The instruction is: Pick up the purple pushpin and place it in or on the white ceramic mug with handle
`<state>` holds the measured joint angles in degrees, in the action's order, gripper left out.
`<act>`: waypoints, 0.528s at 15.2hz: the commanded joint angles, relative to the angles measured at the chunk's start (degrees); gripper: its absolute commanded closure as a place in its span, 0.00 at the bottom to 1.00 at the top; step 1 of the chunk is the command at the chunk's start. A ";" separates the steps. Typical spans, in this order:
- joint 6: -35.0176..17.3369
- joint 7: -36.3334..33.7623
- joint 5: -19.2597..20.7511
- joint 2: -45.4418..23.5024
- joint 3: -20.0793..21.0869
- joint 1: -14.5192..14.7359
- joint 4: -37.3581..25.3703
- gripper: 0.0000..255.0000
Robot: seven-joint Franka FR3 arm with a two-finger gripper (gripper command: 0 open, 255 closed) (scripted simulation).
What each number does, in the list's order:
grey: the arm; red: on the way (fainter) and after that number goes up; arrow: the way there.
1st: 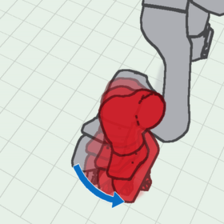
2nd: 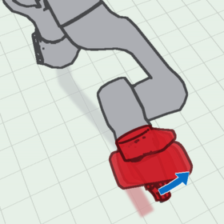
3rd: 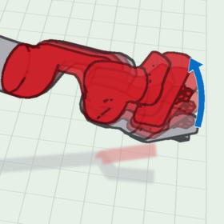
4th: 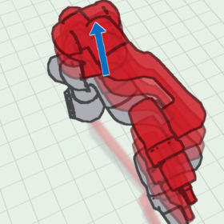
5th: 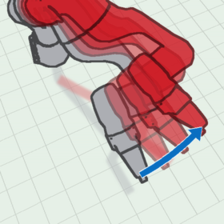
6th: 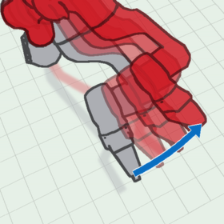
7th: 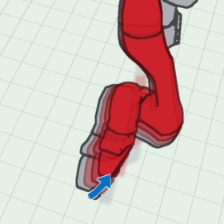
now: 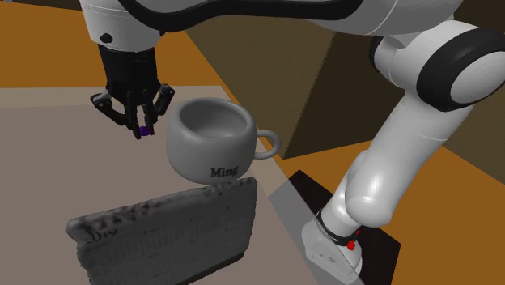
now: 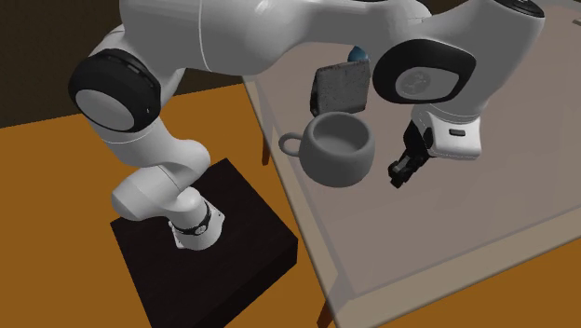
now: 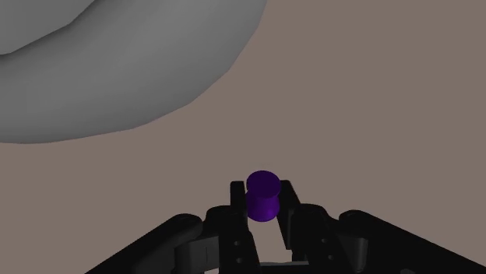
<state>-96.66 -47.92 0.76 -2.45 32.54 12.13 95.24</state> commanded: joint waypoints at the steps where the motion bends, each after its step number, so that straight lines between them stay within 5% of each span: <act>1: 0.06 0.00 0.04 -0.10 -0.05 -0.04 0.11 1.00; 8: 0.85 -0.05 0.08 -0.18 -0.02 -0.01 -0.74 1.00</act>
<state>-96.27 -47.96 0.80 -2.53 32.54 12.13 94.90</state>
